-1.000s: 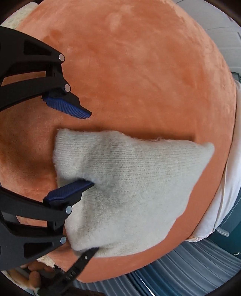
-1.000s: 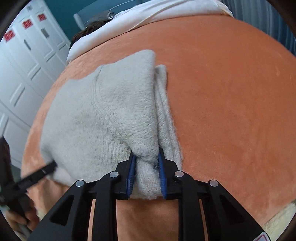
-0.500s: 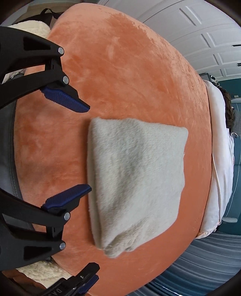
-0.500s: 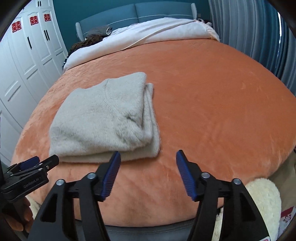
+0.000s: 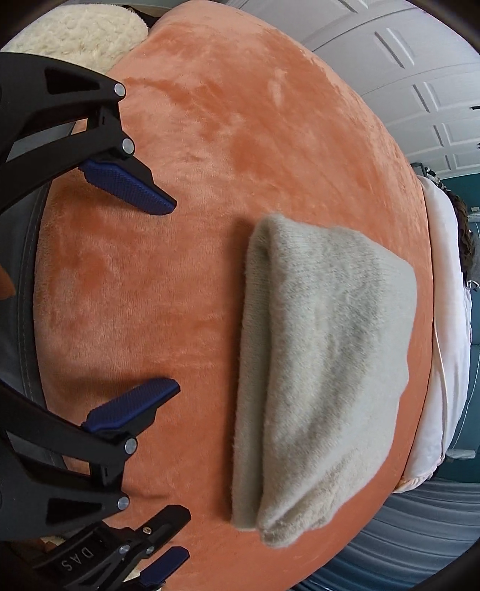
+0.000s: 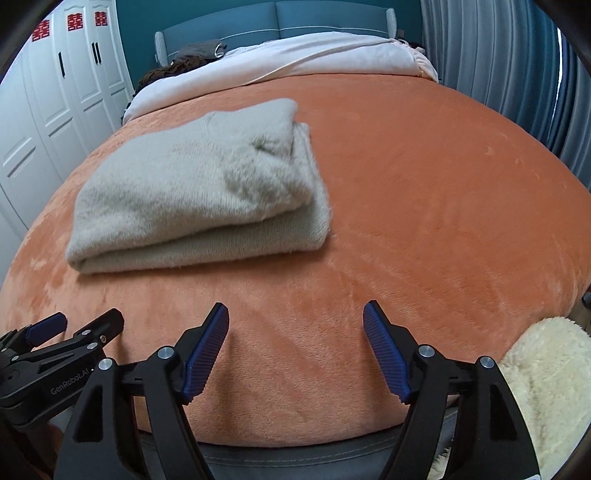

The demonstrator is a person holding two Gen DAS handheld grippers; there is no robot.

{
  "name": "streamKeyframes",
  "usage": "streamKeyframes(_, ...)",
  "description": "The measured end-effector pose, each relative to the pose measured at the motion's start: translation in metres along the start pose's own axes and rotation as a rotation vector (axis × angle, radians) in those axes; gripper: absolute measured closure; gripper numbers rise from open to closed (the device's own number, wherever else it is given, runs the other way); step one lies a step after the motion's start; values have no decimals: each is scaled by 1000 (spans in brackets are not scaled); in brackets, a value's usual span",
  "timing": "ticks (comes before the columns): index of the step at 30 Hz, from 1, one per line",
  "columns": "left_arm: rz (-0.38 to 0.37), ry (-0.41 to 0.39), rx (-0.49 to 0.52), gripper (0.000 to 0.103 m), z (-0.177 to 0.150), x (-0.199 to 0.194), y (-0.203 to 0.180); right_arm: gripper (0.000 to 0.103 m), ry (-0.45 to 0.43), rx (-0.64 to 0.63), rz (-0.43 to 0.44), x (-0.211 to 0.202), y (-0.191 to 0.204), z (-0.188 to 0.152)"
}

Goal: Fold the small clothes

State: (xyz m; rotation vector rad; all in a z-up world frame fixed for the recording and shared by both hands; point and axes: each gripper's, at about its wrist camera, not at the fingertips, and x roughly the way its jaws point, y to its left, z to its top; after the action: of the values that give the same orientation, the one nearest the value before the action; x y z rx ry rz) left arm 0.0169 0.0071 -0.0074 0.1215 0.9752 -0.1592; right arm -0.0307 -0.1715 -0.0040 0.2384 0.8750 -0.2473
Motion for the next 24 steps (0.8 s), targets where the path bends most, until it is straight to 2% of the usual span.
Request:
streamKeyframes(2,7,-22,16,12,-3,2,-1,30,17,-1,0,8,1,-3)
streamKeyframes(6,21,-58,28,5,-8,7,-2,19,-8,-19,-16,15,5,-8)
streamKeyframes(12,34,-124,16,5,-15,10,-3,16,-31,-26,-39,19,6,-15)
streamKeyframes(24,40,-124,11,5,-16,13,-4,14,-31,-25,-37,23,3,-13)
